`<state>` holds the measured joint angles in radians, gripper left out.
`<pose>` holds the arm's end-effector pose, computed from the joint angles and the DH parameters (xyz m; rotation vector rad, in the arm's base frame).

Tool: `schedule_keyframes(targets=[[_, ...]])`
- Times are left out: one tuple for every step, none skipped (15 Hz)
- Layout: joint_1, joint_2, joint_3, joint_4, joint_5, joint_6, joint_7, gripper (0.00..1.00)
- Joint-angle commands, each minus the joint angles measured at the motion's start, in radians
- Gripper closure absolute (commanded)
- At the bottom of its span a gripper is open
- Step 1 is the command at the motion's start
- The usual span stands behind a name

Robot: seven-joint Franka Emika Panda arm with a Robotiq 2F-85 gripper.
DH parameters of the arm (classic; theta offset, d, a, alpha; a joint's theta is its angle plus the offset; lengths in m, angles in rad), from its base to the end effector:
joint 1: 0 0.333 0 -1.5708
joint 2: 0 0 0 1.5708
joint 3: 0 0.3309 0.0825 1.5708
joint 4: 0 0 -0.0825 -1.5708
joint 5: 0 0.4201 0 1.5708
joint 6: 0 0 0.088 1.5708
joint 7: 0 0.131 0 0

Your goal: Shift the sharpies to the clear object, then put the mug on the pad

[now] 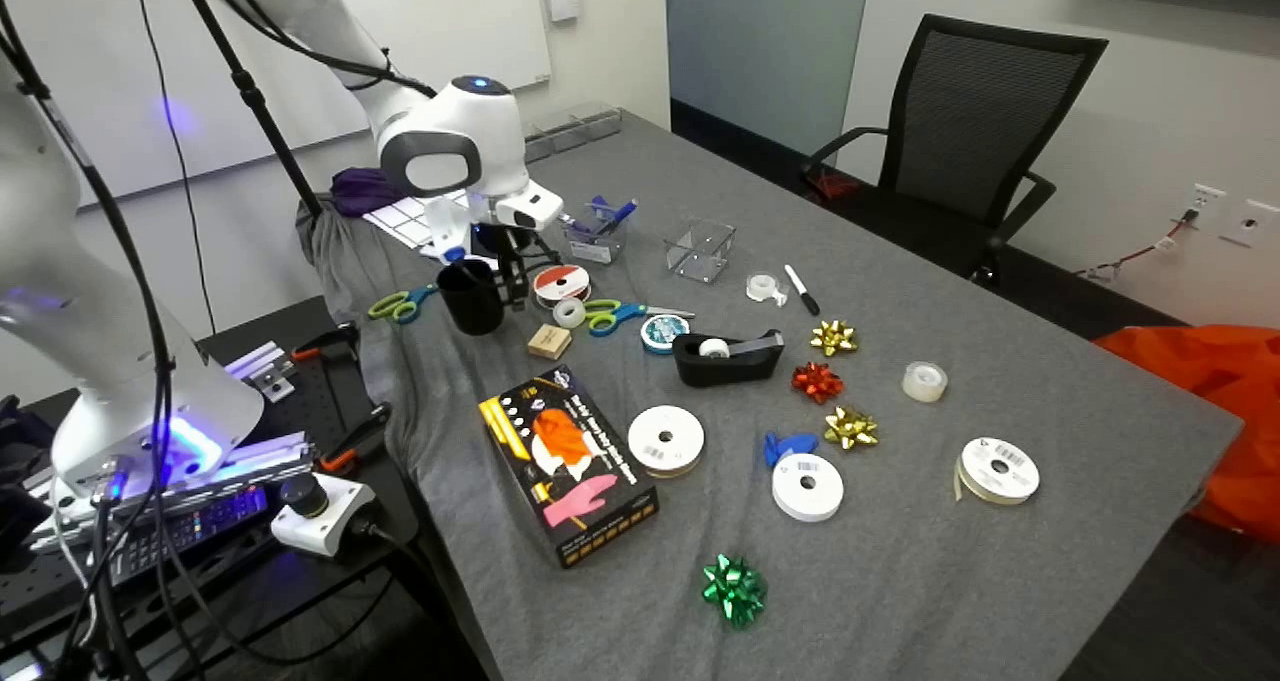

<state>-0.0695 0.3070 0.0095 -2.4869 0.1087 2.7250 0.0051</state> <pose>0.4770 -0.0312 0.1198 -3.0838 0.2571 0.1048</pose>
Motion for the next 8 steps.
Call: schedule_keyframes(targets=[[0.021,-0.101,0.006,-0.006,0.037,-0.07,0.066,0.95],[0.03,-0.113,0.003,-0.001,0.035,-0.077,0.094,0.95],[0.047,-0.118,-0.002,0.01,0.026,-0.082,0.14,0.95],[0.059,-0.124,-0.002,0.017,0.024,-0.086,0.178,0.95],[0.085,-0.122,-0.008,0.038,0.008,-0.1,0.259,0.95],[0.104,-0.121,-0.013,0.055,-0.003,-0.118,0.325,0.95],[0.128,-0.115,-0.011,0.086,-0.004,-0.152,0.412,0.95],[0.143,-0.112,-0.007,0.106,0.003,-0.171,0.468,0.95]])
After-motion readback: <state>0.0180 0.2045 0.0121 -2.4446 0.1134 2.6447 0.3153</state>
